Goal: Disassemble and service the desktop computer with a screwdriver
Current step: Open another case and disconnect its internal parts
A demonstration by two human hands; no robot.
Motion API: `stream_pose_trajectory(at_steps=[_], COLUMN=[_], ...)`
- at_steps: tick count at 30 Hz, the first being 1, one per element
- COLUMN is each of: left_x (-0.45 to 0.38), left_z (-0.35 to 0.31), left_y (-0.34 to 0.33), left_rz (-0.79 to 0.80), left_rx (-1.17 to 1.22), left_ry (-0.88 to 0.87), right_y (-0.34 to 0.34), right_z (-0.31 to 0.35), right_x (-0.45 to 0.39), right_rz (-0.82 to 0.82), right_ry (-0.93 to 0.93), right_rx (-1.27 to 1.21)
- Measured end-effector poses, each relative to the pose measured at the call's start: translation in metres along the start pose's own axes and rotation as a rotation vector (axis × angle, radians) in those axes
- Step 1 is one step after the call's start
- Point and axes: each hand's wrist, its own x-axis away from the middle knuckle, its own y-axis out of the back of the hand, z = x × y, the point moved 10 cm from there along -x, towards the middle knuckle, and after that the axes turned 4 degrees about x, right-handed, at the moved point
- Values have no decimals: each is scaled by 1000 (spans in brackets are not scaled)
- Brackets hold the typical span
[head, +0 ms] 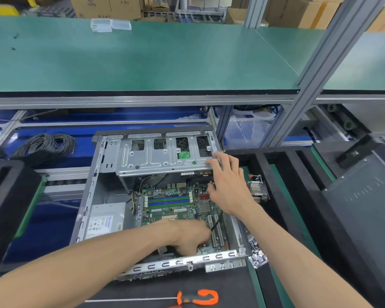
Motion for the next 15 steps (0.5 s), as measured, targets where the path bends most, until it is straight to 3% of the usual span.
stream_pose_trajectory(at_steps=[15], left_x=[7], left_z=[-5], left_y=[5], left_rz=[30], left_rx=[-40], left_ry=[11], right_y=[-1], right_z=[-1], right_x=[-1], right_rz=[-3], right_ry=[-2], right_rx=[-27])
